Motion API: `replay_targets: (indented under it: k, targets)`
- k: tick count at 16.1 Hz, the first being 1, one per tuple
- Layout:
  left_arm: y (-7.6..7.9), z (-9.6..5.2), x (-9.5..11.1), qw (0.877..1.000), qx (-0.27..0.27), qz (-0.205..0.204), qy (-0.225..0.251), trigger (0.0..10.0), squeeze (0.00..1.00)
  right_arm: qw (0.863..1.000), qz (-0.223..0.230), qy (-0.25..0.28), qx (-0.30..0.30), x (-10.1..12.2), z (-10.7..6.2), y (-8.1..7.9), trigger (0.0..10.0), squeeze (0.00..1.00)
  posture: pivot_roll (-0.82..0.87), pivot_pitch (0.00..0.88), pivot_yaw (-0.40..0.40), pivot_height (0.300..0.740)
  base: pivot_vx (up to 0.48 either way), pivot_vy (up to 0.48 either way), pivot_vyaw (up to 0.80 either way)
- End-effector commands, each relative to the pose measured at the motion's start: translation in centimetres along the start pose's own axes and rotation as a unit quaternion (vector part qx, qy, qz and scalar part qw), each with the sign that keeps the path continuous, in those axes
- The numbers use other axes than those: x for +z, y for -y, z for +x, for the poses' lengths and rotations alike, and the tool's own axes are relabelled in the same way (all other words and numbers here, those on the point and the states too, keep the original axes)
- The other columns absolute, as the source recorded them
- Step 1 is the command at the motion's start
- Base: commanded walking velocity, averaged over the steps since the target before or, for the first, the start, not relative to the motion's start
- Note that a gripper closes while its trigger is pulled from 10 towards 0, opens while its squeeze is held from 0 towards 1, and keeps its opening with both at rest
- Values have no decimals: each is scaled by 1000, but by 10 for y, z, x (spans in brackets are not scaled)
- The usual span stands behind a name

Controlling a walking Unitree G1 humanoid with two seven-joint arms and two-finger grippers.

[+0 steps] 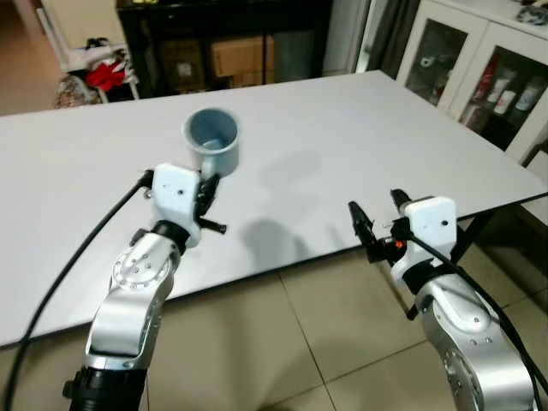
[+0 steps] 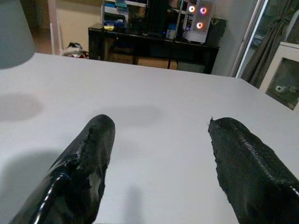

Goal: Setting the table

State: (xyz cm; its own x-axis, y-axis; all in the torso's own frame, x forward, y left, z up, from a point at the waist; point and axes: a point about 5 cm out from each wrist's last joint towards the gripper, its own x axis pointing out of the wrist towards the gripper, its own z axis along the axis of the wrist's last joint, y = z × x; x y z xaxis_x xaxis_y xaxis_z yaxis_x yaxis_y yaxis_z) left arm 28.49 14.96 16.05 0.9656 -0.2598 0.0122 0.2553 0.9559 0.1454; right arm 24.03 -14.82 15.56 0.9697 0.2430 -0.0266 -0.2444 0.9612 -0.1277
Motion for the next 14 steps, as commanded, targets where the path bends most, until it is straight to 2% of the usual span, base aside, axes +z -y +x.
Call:
replay_targets:
  k: [1,3,5,7,9,12,14]
  targets:
    - [8,1,3,1000,-12,-1,6,10000,0,1000,-6,-5,1,-2,-1,3,10000,0,32,0,12,740,330,0,0]
    - [6,-2,-4,1000,-8,-6,-11,10000,0,999,-3,-18,37,-6,-1,-3,10000,0,35,0,14,740,328,0,0]
    - [3,-7,-18,999,3,-15,-36,10000,0,997,-17,-29,63,-9,-2,-6,10000,0,34,0,14,740,322,0,800]
    - [1,-8,-23,999,13,-19,-47,10000,0,997,-23,-28,67,-9,-1,-5,10000,0,35,0,12,740,324,0,606]
    - [2,-6,-26,998,12,-23,-58,10000,0,997,8,-26,75,-8,1,-6,10000,0,38,0,9,740,309,0,0]
    - [1,-6,-30,997,20,-25,-68,10000,0,993,-3,-34,109,-10,0,-10,10000,0,37,0,6,740,290,0,0]
    - [0,-6,-32,997,25,-26,-74,10000,0,989,6,-41,144,-11,-2,-14,10000,0,37,0,7,740,287,0,0]
